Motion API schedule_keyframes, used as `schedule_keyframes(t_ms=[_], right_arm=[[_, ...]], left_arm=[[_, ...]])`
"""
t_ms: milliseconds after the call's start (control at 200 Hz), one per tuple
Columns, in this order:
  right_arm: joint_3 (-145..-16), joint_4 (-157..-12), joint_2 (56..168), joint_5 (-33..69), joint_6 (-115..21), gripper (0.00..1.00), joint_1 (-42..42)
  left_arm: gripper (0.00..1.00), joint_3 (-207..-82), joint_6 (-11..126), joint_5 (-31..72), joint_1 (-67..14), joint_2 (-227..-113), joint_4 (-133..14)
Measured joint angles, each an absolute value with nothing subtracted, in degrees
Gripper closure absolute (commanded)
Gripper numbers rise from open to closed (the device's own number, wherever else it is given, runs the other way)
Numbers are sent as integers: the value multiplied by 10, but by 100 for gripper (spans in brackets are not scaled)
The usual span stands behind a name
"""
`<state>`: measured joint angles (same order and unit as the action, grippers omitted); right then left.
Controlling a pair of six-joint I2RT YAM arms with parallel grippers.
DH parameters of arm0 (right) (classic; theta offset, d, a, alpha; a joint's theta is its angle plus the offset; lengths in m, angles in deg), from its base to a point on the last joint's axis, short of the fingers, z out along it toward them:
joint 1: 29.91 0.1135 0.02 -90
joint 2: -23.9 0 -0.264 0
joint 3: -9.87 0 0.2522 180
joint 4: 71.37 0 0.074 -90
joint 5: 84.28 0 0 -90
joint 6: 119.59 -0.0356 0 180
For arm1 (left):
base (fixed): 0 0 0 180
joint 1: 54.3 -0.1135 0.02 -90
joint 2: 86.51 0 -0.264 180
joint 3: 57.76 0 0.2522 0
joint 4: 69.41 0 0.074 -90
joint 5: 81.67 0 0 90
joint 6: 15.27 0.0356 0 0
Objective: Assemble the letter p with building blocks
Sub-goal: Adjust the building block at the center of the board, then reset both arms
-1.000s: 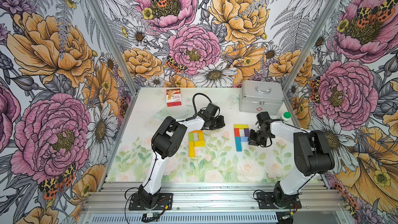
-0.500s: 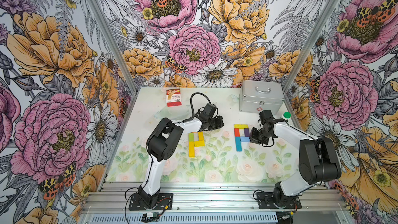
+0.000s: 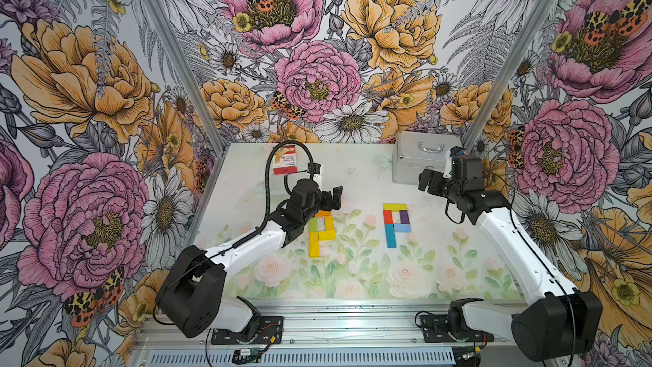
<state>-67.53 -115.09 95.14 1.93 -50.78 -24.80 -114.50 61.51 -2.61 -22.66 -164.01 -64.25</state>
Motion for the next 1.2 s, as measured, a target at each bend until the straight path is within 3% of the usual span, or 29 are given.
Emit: schedule_keyframes(t_ms=[170,270,365,510,670,765,896,1201], right_arm=[[-595,-1042,956,-46,-480,1,-270],[-548,-1014,961,-95,-476,1,-288],[-497,-971,964,-130,-467,1,-303],[-387,-834,965,-136,-445,1,-310],[-244,-608,986,-121,-411,1,-310],[-223,-507,1045,-103,-392,1,-309],[-236,-428,1115,-79,-362,1,-291],[-255,-385,1116,-40,-342,1,-289]], left_arm=[[1,-931,692,-105,-291,-1458,-744],[1,-912,728,-138,-319,-1404,-760],[1,-878,731,-134,-408,-1393,-834],[1,-843,716,-125,-526,-1508,-926],[1,-855,727,-111,-522,-1658,-1025],[1,-867,743,-107,-511,-1749,-1104],[1,-871,765,-105,-487,-1756,-1131],[1,-917,762,-103,-509,-1756,-1118]])
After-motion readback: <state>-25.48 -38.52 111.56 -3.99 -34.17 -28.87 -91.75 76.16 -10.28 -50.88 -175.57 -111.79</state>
